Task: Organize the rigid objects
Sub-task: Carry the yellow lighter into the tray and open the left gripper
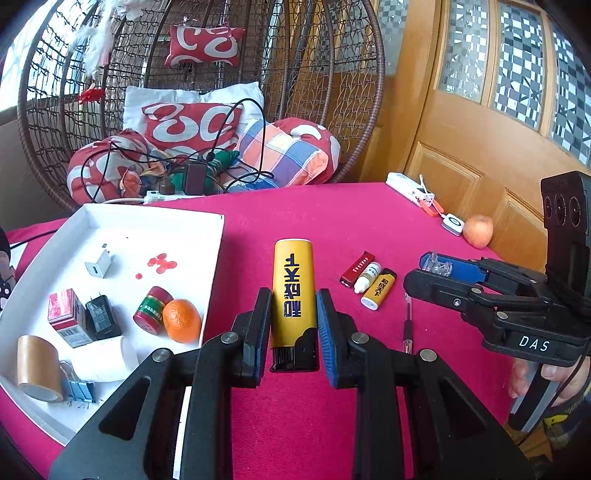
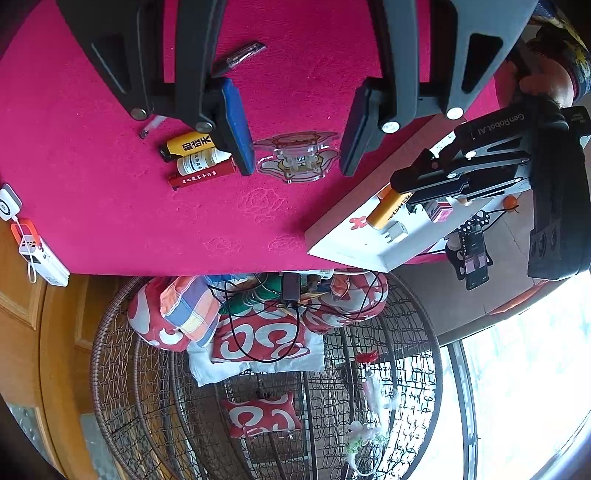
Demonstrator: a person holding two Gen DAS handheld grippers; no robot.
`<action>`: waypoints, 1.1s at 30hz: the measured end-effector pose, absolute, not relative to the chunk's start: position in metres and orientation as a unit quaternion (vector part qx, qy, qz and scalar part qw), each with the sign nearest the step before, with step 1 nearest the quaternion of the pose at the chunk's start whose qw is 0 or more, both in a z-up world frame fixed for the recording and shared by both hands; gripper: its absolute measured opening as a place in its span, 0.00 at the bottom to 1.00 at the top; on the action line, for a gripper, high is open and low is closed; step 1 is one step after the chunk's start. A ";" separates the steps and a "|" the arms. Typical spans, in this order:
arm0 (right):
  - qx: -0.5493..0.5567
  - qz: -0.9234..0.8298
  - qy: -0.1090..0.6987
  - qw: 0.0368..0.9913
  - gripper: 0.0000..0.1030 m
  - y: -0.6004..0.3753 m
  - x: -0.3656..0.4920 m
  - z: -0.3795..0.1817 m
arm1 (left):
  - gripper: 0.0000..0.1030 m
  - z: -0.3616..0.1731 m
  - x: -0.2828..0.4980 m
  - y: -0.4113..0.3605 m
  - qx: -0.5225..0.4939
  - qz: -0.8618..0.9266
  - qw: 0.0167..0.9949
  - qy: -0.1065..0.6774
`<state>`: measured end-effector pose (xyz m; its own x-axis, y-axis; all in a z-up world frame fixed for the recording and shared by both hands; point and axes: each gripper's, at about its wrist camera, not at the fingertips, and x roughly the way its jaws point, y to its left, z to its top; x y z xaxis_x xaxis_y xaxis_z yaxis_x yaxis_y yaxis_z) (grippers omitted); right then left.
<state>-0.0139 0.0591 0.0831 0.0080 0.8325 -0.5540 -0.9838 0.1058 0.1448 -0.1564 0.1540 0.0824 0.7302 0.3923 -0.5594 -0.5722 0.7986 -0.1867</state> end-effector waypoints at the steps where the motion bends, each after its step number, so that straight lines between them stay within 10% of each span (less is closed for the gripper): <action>1: -0.144 0.654 0.263 0.694 0.46 0.060 -0.015 0.084 | 0.23 0.083 -0.158 0.155 -0.178 0.265 0.913 0.254; 33: -0.173 0.699 0.218 0.658 0.46 0.109 -0.055 0.100 | 0.23 0.083 -0.214 0.208 -0.232 0.340 0.884 0.220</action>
